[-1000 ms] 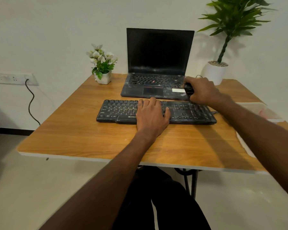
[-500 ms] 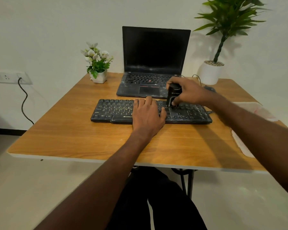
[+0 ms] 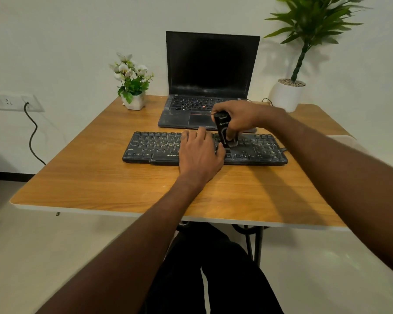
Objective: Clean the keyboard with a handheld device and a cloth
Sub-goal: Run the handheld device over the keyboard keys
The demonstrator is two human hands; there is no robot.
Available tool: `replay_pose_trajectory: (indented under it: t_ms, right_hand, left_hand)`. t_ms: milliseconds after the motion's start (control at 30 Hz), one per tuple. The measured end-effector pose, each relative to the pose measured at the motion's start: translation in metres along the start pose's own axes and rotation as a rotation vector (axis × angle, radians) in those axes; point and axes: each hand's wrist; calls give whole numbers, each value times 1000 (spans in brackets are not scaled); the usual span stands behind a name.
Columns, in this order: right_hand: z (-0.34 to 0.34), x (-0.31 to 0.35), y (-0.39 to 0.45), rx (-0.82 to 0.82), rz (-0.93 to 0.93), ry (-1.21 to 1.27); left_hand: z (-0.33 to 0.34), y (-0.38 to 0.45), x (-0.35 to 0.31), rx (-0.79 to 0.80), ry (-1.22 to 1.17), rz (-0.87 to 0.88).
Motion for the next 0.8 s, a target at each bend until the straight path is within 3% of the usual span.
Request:
replay_pose_trajectory:
  t_ms: [200, 367, 533, 633, 733, 800]
  right_hand:
    - [23, -8, 10, -331, 124, 15]
    - [20, -19, -3, -210, 100, 166]
    - [26, -27, -11, -405, 263, -108]
    - [29, -24, -14, -490, 239, 50]
    - [35, -17, -13, -423, 159, 221]
    - [33, -20, -14, -401, 217, 115]
  left_hand:
    - [1, 0, 0, -7, -4, -4]
    - [2, 1, 1, -3, 1, -3]
    - [1, 0, 1, -22, 9, -4]
    - [2, 1, 1, -26, 18, -6]
    - [3, 0, 2, -15, 18, -8]
    - [2, 1, 3, -14, 18, -12]
Point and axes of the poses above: each hand's wrist, its own y-axis towards the middle knuckle, its own z-axis out of the palm, x = y × z, and after that the axes turned 14 degrees about -y, right-handed
